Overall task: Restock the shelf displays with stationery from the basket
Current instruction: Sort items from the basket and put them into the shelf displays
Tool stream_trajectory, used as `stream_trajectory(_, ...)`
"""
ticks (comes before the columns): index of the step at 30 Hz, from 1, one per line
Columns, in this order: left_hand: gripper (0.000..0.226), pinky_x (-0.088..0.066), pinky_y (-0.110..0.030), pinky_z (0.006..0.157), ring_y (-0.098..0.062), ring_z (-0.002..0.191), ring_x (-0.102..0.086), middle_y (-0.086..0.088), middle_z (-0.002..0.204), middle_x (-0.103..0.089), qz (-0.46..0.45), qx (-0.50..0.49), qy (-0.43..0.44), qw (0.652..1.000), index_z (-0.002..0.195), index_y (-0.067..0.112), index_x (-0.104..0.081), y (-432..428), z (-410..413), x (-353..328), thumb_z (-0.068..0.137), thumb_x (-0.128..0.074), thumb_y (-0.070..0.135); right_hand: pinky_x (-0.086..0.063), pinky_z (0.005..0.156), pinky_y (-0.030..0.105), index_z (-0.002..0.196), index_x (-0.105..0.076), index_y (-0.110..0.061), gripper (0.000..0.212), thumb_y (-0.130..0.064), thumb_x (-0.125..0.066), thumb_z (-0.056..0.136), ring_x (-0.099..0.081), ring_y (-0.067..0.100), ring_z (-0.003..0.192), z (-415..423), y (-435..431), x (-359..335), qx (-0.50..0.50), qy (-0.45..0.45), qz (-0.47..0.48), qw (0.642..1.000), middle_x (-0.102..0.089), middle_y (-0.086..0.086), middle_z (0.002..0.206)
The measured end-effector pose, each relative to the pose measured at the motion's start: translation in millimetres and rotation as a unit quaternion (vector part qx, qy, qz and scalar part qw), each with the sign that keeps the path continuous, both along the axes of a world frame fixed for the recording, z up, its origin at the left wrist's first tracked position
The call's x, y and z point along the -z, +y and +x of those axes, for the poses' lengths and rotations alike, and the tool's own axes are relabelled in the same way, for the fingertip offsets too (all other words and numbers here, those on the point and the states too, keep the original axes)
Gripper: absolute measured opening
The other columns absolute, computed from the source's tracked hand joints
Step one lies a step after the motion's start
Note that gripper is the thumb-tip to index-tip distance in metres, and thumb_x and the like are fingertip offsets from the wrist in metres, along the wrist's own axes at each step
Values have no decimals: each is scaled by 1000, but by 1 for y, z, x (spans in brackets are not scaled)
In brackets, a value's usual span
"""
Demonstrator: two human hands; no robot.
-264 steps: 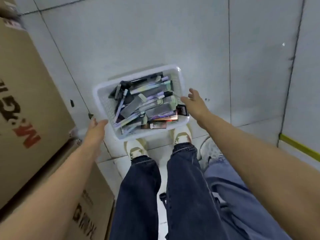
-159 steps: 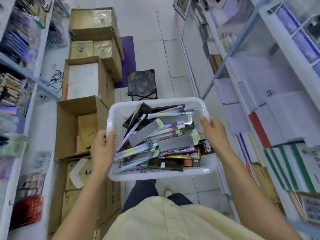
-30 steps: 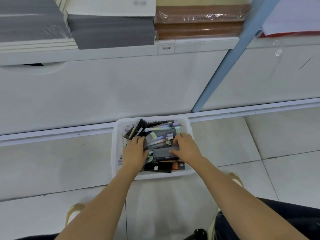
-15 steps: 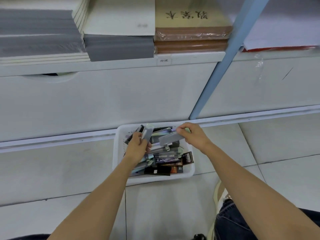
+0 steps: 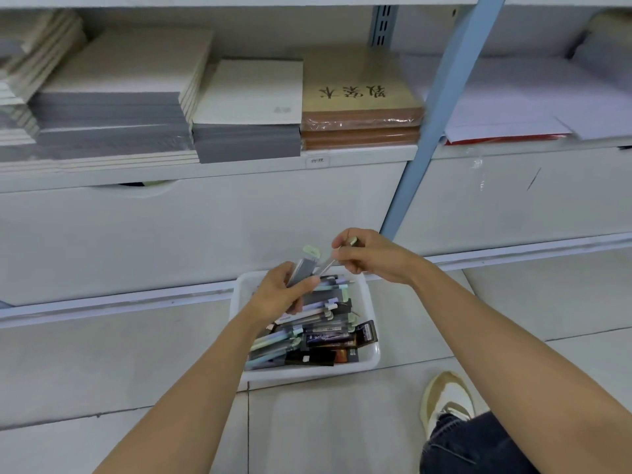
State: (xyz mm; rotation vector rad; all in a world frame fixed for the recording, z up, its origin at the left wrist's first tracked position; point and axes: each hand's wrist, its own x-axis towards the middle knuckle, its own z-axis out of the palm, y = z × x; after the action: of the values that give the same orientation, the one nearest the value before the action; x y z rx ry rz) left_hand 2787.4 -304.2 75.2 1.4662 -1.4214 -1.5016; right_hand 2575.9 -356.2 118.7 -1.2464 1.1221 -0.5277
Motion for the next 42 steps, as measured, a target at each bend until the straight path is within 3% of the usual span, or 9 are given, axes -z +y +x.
stream_trajectory(8,45,-42,-28,48,-21,43,-45,-13,65,-42,45,-7,171,984,101,7,-49,8,3,-30,79,-68,42,-20,46,18,67,-54,-18,39,-53,-69,76,-26,7,48,-10,7,-13,66,-3,-70,995,-35,-10,52)
stream_trajectory(12,46,-46,-36,68,-27,64,-55,-9,73,-64,22,-27,142,989,105,0,-59,12,-6,-35,99,-44,43,-21,41,17,67,-52,-19,32,-40,-65,88,-26,5,45,5,11,-19,54,-31,-116,991,-38,-8,53)
stream_trajectory(15,38,-47,-33,61,-29,64,-55,-14,80,-69,2,-46,133,990,111,11,-64,13,-10,-42,104,-36,36,-25,40,15,71,-52,-18,27,-29,-64,92,-29,4,44,11,12,-24,88,-47,-154,983,-42,-5,55)
stream_trajectory(19,30,-57,-31,66,-22,72,-67,-14,96,-71,-19,-44,174,984,118,8,-62,11,-16,-56,101,-47,28,-29,42,14,80,-54,-10,19,-21,-60,95,-33,3,44,13,12,-33,92,-36,-207,973,-47,6,63)
stream_trajectory(24,20,-50,-22,62,-16,73,-68,-4,95,-72,-102,-38,154,982,113,9,-63,2,-21,-91,93,-60,5,-36,46,14,108,-51,-4,21,-22,-57,97,-45,5,53,27,5,-64,72,-50,-219,972,-60,-5,66)
stream_trajectory(28,28,-49,-19,59,-15,78,-71,-2,98,-74,-136,-21,161,977,119,6,-54,-15,-20,-142,92,-61,3,-48,66,21,114,-62,-17,18,-21,-53,99,-59,7,73,26,-5,-124,11,-40,-278,960,-70,-6,86)
stream_trajectory(34,37,-58,-36,73,-31,92,-70,-13,101,-73,-239,-21,85,967,110,12,-51,-43,-17,-252,82,-74,3,-55,85,28,114,-61,-4,22,-12,-61,93,-69,17,97,10,-21,-242,-26,-48,-382,923,-72,7,101)
stream_trajectory(37,32,-54,-31,83,-18,99,-64,-2,108,-65,-387,-41,6,921,109,21,-51,-57,-16,-306,85,-72,15,-55,85,30,114,-60,-5,20,-4,-58,94,-69,15,95,-1,-34,-299,42,-97,-435,894,-72,2,99)
stream_trajectory(42,44,-36,-34,100,-24,124,-44,-4,132,-51,-575,-125,-316,744,127,11,-51,-84,1,-347,84,-63,13,-57,81,32,111,-57,-2,15,-4,-54,96,-68,17,87,-14,-65,-364,173,-152,-493,839,-68,8,93)
